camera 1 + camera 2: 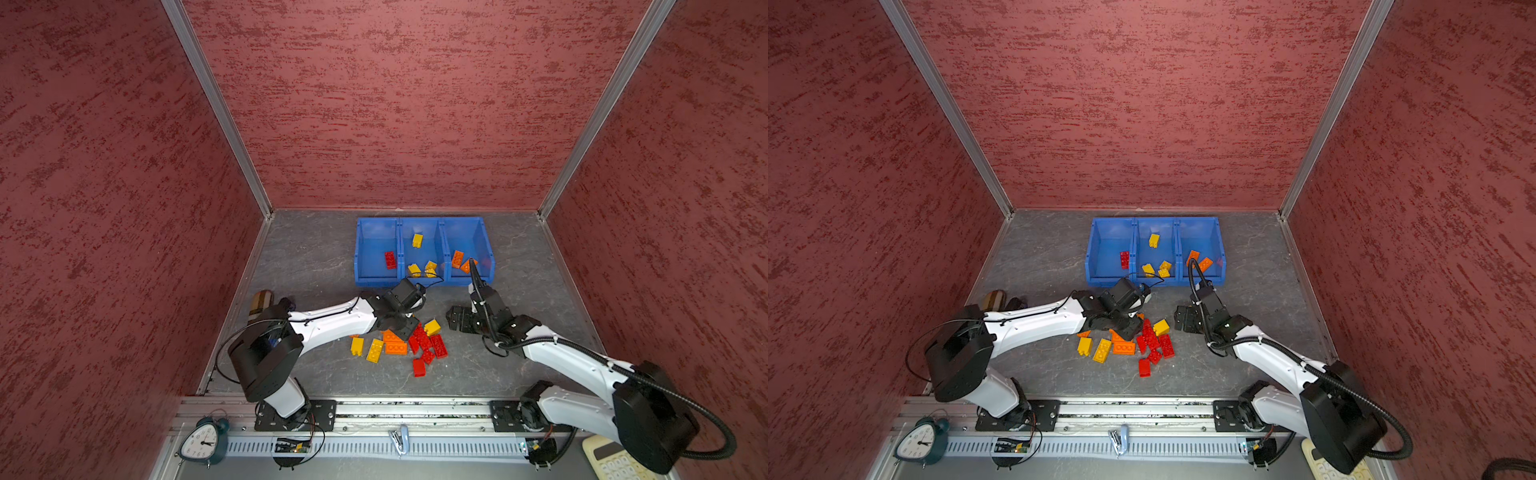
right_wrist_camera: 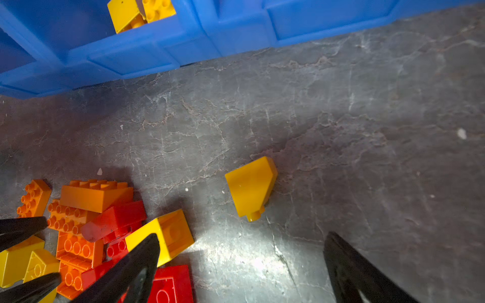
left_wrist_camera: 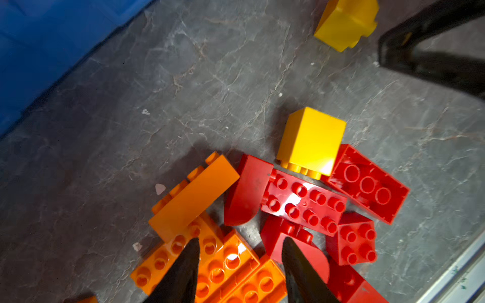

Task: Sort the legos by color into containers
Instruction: 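Lower the left gripper onto the pile and grasp a red brick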

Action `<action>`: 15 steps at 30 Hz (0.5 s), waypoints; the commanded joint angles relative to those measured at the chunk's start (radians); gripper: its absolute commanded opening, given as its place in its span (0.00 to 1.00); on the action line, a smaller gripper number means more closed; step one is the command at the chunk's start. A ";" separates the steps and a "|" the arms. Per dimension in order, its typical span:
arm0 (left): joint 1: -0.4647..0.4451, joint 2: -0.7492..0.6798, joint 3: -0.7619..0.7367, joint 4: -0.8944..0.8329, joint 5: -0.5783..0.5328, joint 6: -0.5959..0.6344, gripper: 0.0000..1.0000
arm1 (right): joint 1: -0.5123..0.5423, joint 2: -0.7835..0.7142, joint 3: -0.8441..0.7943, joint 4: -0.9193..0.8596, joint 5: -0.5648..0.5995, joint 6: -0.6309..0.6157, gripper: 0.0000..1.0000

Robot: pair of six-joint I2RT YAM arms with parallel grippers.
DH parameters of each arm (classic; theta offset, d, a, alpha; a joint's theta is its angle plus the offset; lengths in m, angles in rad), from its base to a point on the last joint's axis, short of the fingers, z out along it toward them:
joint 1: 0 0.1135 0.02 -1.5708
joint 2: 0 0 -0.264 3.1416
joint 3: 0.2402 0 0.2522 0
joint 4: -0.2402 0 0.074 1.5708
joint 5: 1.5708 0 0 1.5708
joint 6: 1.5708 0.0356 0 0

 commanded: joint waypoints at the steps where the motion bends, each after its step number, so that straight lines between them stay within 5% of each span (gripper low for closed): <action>1: 0.010 0.030 0.023 0.032 0.011 0.021 0.49 | 0.005 -0.010 0.025 0.015 0.027 0.000 0.99; 15: 0.007 0.177 0.069 0.118 0.016 0.043 0.45 | 0.004 -0.002 0.038 0.009 0.027 0.003 0.99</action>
